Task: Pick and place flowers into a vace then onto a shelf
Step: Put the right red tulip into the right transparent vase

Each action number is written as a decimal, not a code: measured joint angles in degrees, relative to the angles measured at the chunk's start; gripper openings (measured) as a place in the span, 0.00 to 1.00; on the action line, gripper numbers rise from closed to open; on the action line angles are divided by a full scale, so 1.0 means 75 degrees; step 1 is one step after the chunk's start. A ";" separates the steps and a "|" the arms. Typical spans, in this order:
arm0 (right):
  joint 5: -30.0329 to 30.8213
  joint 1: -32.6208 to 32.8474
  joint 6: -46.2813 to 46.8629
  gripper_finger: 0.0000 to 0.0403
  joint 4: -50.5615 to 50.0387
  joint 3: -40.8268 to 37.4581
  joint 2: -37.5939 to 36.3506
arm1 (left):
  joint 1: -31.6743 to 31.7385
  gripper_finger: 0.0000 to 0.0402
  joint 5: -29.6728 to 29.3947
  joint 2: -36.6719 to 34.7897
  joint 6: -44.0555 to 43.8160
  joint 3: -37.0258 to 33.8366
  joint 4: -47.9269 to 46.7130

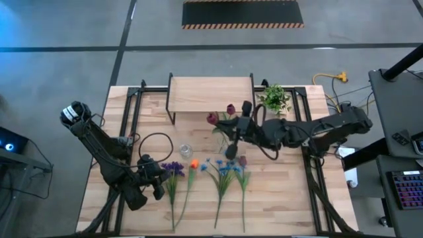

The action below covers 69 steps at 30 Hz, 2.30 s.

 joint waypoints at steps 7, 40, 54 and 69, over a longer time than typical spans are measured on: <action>-0.0038 -0.0312 -0.0247 0.02 0.0610 0.0124 0.0258 | 0.0000 0.18 -0.0078 0.0000 -0.0003 0.0000 0.0003; -0.0064 -0.0620 -0.0241 0.02 0.1303 -0.0505 0.0404 | 0.0000 0.18 -0.0111 0.0001 0.0036 -0.0058 -0.0004; -0.0023 -0.0581 0.0286 0.02 0.1853 -0.1117 0.0407 | 0.0000 0.18 -0.0111 -0.0001 0.0029 -0.0079 -0.0003; 0.0248 -0.0400 0.0280 0.02 0.3377 -0.2204 0.0190 | 0.0000 0.18 -0.0105 0.0000 0.0021 -0.0090 -0.0008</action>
